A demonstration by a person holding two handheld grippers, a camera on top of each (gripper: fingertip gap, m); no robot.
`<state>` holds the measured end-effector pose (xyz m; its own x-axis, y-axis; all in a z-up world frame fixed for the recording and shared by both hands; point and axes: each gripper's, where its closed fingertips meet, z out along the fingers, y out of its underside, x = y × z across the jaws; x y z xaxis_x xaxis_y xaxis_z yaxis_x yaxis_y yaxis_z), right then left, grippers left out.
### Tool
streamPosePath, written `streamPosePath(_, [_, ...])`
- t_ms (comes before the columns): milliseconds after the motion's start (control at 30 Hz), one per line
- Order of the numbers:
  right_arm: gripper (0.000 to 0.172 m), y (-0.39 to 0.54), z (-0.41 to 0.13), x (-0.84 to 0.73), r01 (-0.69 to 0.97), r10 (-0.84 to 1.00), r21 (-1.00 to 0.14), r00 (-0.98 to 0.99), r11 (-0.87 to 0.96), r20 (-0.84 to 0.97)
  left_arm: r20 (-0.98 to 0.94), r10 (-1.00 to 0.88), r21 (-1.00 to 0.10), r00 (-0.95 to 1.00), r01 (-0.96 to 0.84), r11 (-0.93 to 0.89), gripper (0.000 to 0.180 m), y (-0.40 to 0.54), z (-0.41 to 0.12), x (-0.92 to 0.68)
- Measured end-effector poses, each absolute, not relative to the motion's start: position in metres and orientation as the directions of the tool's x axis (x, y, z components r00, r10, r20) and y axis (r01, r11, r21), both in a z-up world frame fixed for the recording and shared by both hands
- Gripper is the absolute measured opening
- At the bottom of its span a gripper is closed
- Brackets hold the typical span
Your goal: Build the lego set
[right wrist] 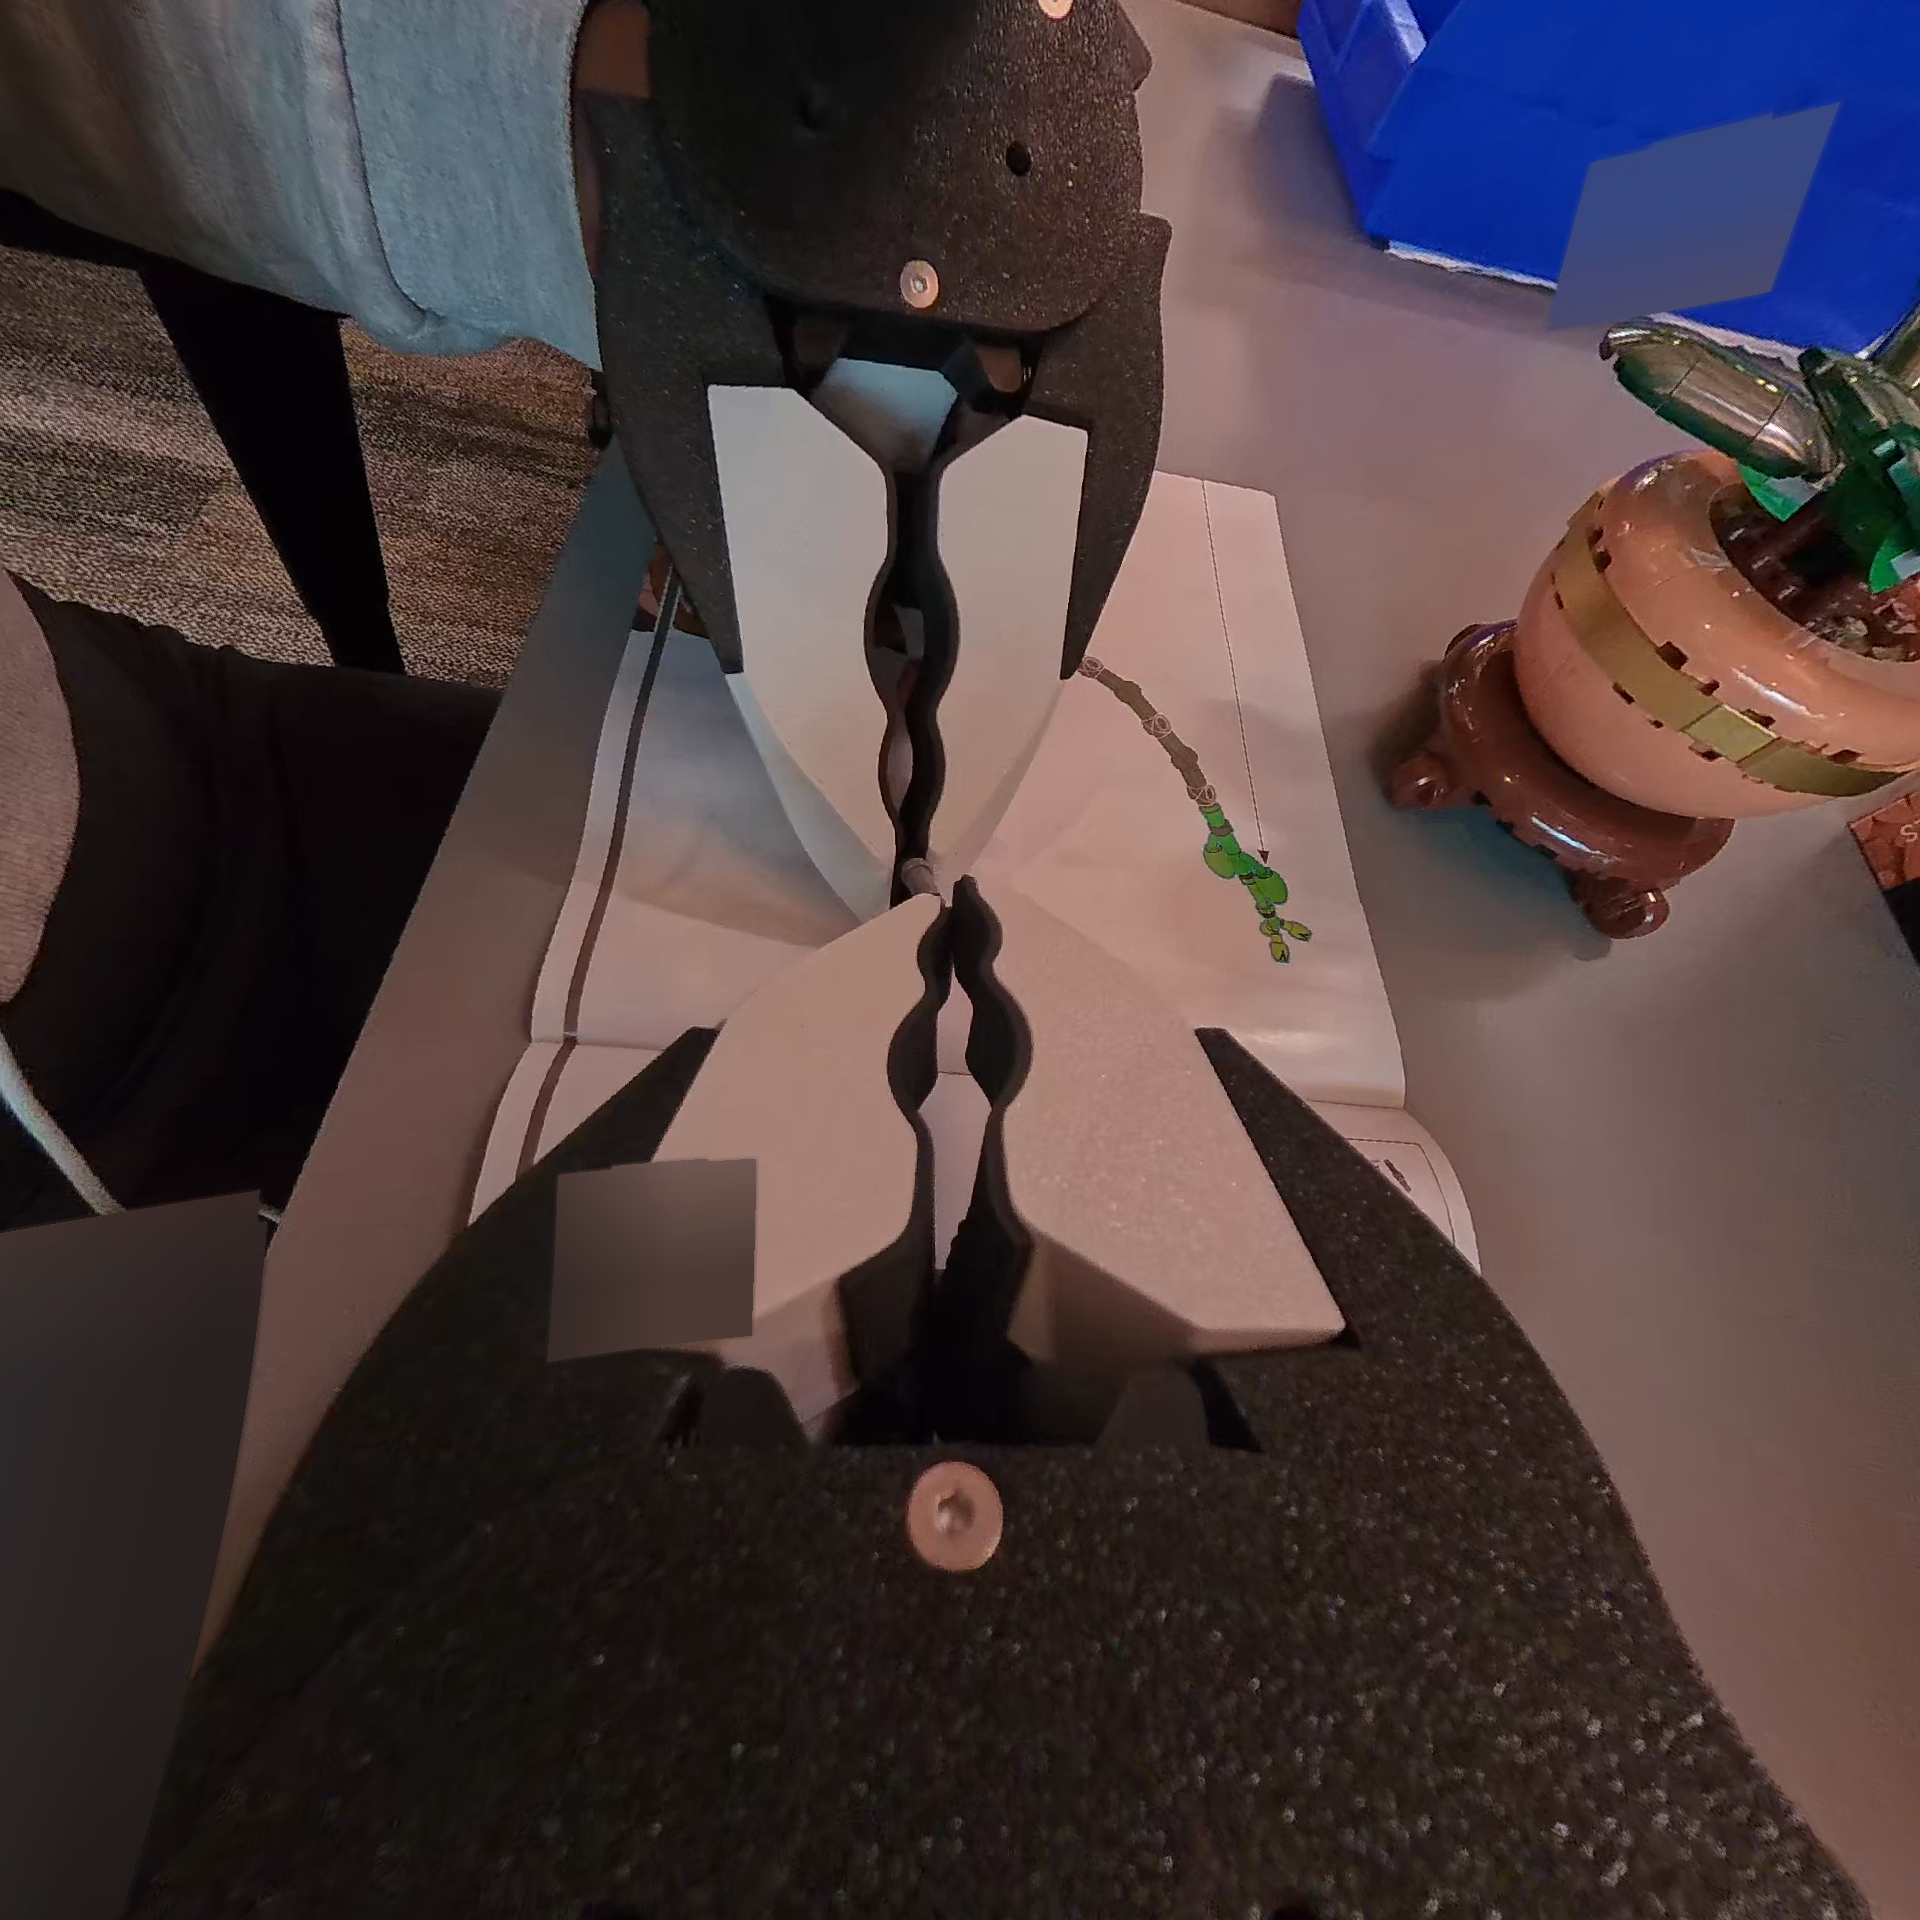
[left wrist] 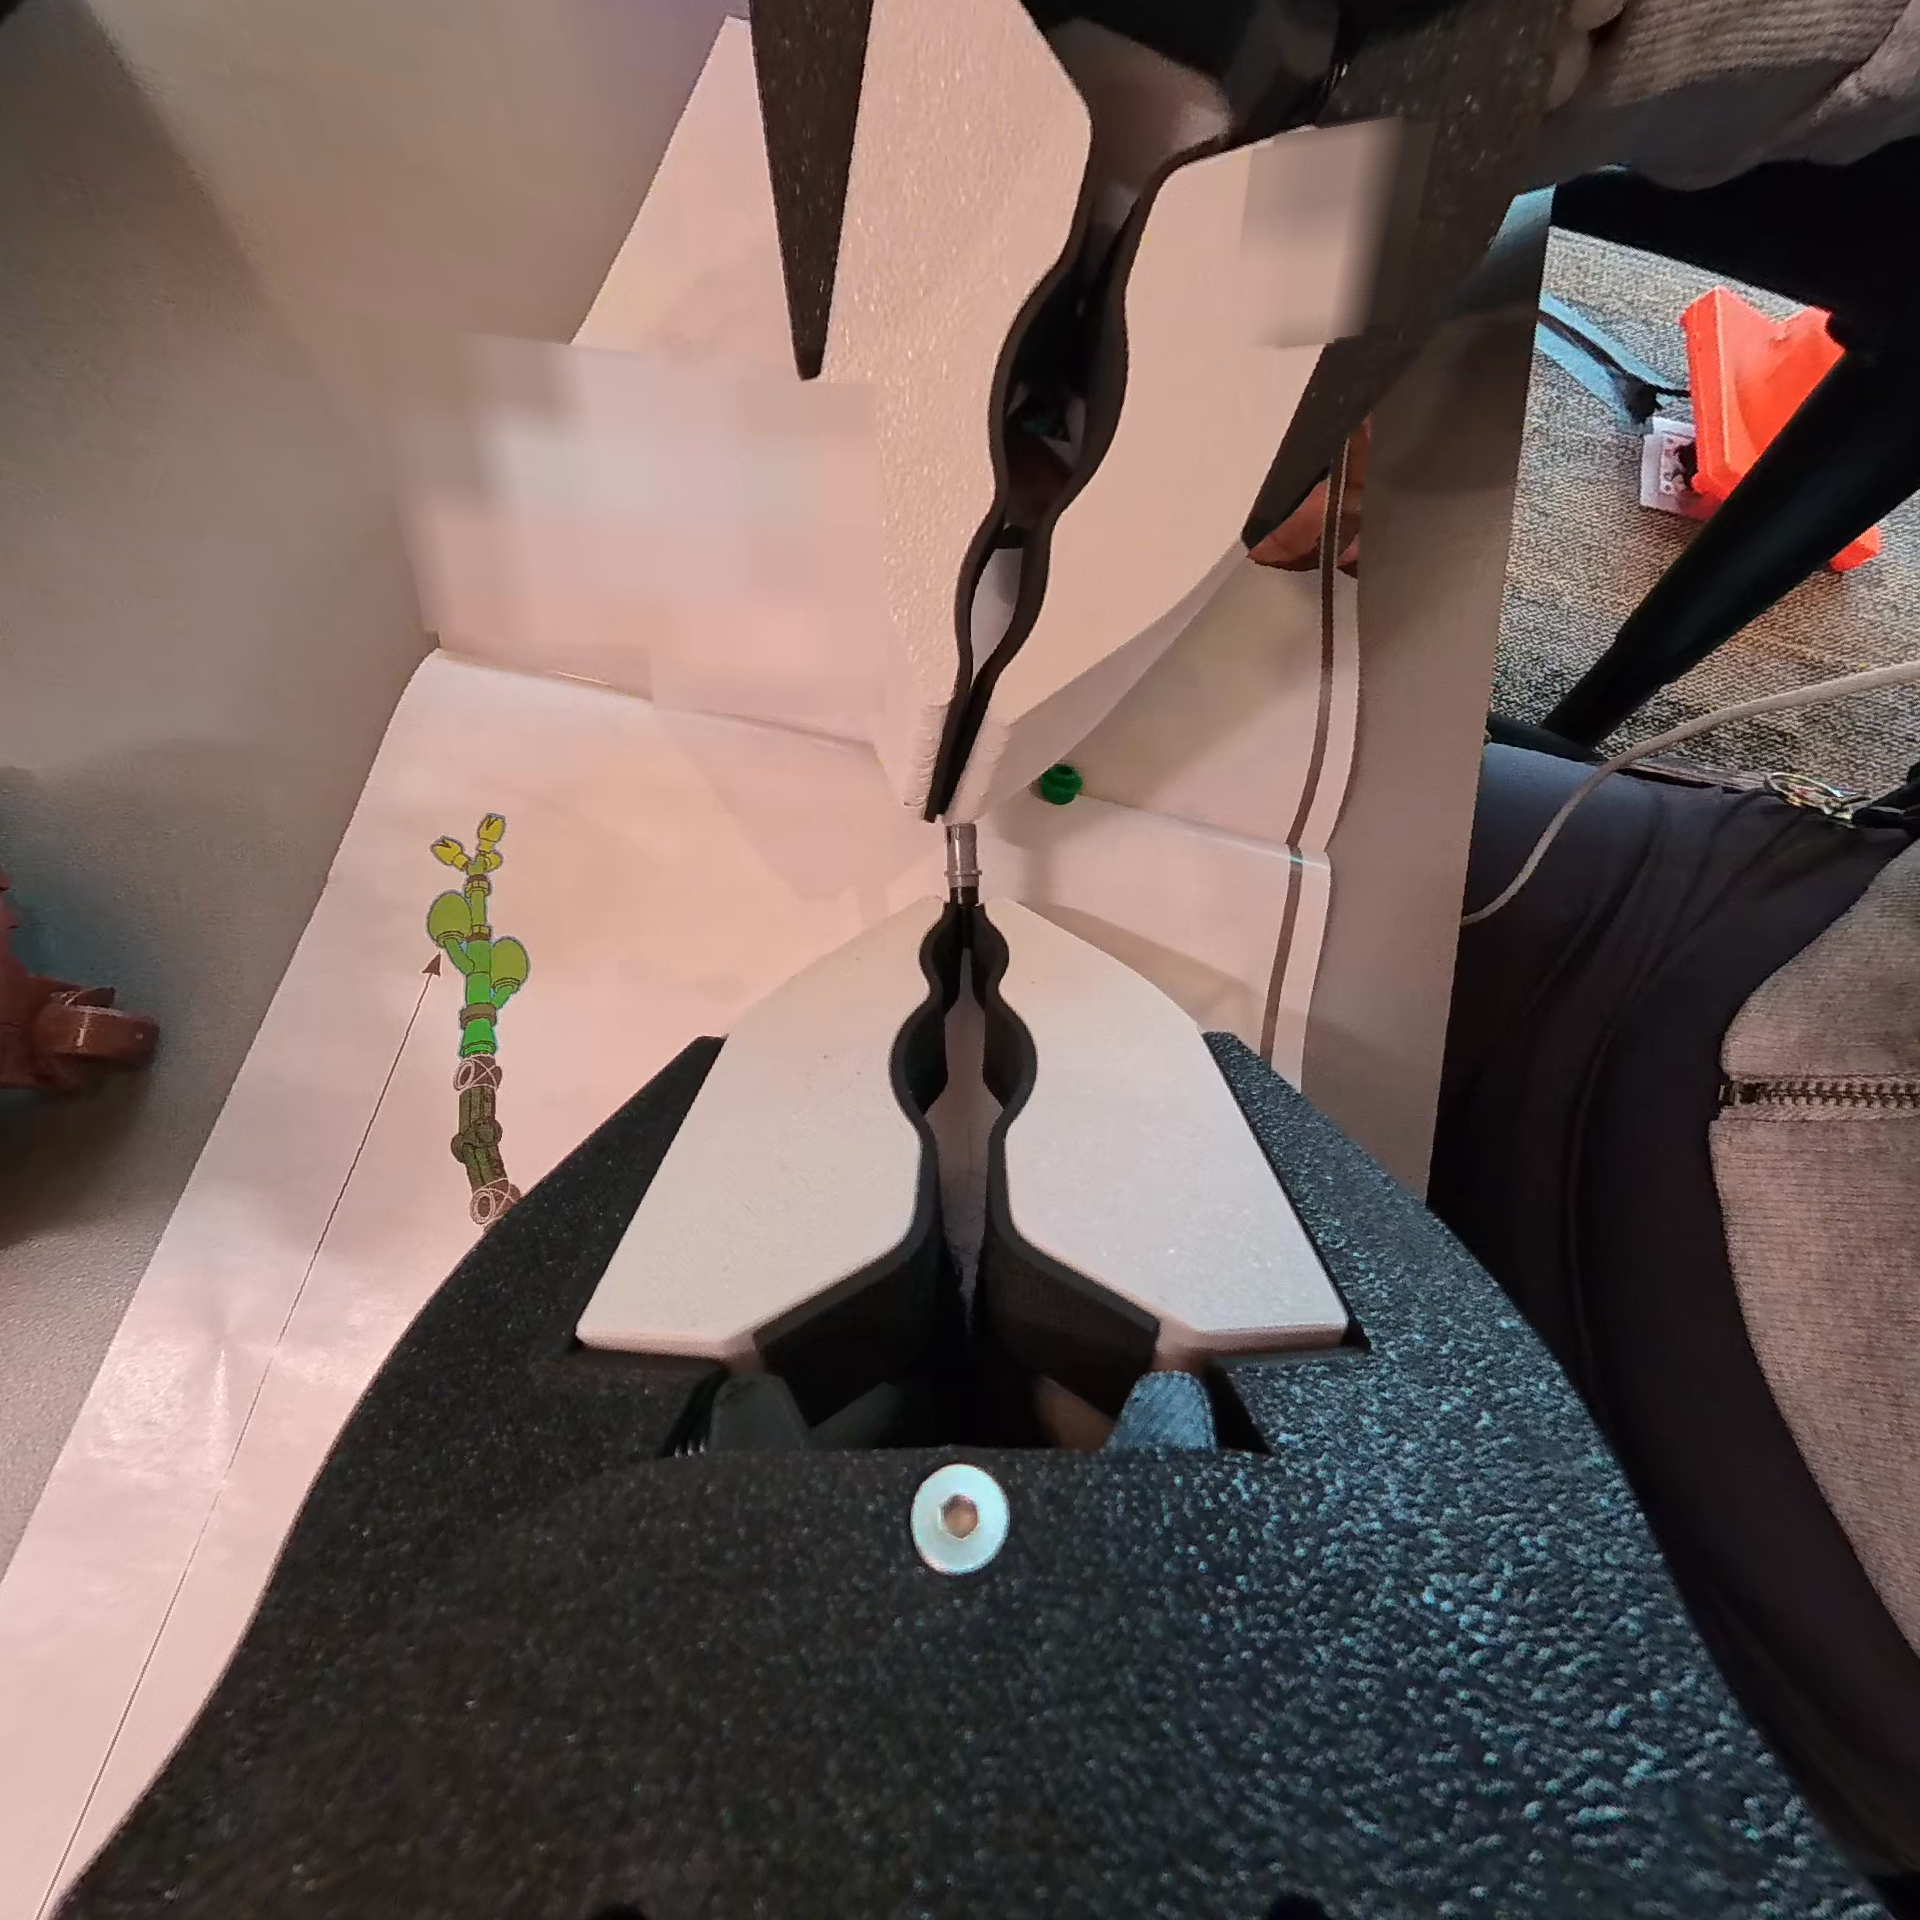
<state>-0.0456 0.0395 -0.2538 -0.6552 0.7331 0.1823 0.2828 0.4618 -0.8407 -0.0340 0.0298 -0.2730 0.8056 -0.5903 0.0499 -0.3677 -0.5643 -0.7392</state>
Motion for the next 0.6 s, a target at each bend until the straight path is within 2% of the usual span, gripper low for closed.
streamPosePath(267, [0.000,0.040,-0.254,-0.046,0.265,0.734,-0.835,-0.643,0.483,0.220,0.048,-0.590,-0.739,0.806,-0.369,-0.564,0.001,0.031,-0.273,-0.034])
streamPosePath(367, [0.000,0.044,-0.244,-0.046,0.216,0.714,-0.818,-0.633,0.533,0.298,0.032,-0.604,-0.751,0.796,-0.380,-0.541,0.001,0.031,-0.271,-0.031])
streamPosePath(400, [0.007,0.047,-0.236,-0.044,0.190,0.714,-0.826,-0.625,0.530,0.315,0.025,-0.609,-0.747,0.793,-0.390,-0.538,0.001,0.031,-0.272,-0.030])
streamPosePath(600, [0.012,0.061,-0.220,-0.018,0.125,0.689,-0.903,-0.691,0.412,0.219,0.038,-0.611,-0.754,0.791,-0.378,-0.537,0.001,0.031,-0.271,-0.031])
